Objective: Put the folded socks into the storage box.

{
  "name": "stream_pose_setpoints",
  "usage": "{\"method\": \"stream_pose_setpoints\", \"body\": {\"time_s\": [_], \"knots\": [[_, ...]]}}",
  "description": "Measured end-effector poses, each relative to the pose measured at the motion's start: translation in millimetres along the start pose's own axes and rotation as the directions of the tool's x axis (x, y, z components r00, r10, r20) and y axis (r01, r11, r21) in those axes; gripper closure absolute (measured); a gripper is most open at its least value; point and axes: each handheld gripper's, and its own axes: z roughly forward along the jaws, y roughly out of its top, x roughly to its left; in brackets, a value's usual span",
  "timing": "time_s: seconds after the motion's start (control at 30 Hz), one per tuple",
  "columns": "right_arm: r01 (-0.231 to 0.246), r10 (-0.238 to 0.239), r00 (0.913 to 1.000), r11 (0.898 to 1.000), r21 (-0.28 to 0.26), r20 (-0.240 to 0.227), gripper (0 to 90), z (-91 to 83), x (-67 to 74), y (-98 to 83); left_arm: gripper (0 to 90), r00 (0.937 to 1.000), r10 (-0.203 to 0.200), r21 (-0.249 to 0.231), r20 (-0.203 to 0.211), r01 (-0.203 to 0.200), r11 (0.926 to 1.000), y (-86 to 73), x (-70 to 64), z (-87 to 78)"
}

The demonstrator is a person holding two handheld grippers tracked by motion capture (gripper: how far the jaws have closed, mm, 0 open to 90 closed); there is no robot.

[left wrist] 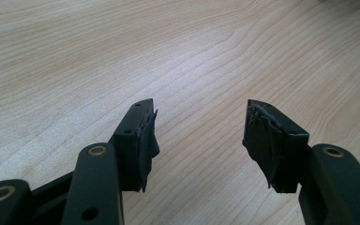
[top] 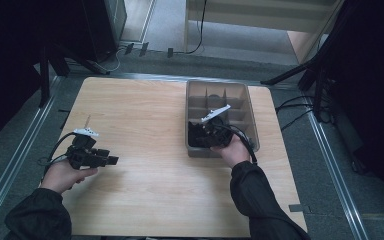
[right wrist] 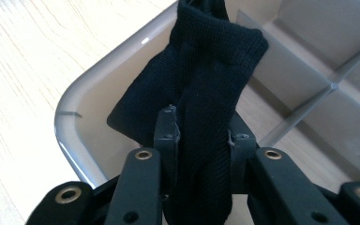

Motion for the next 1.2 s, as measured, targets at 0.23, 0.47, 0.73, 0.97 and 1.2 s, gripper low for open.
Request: {"method": "stream_pose_setpoints", "body": {"time_s": [0.23, 0.47, 0.73, 0.97, 1.2], "knots": [[0.005, -0.005, 0.9999, 1.0, 0.019, 0.011, 72.9, 2.8, 0.5, 0.0, 42.7, 1.0, -0.002, 0.006, 0.005, 0.002, 1.0, 0.1, -0.4, 0.8], [0.0, 0.0, 1.0, 1.0, 0.025, -0.001, 73.2, 1.4, -1.5, -1.4, 42.5, 1.0, 0.005, 0.014, 0.003, -0.005, 0.9999, 0.1, -0.3, 2.0], [0.006, -0.006, 0.9999, 1.0, 0.022, 0.01, 66.7, -0.7, 0.1, -0.3, 42.6, 1.0, 0.005, 0.014, 0.002, -0.005, 0.9999, -0.3, -0.1, 1.2], [0.001, -0.001, 0.9997, 1.0, -0.008, 0.025, 49.1, -9.9, -0.7, 0.4, 42.8, 1.0, 0.004, 0.011, 0.004, -0.004, 0.9999, -0.7, -0.7, 0.2], [0.002, -0.001, 0.9984, 0.999, -0.032, 0.056, 43.4, -26.5, 0.5, 3.3, 42.8, 1.0, 0.005, 0.014, 0.003, -0.005, 0.9999, -0.7, -0.7, -0.1]]}}
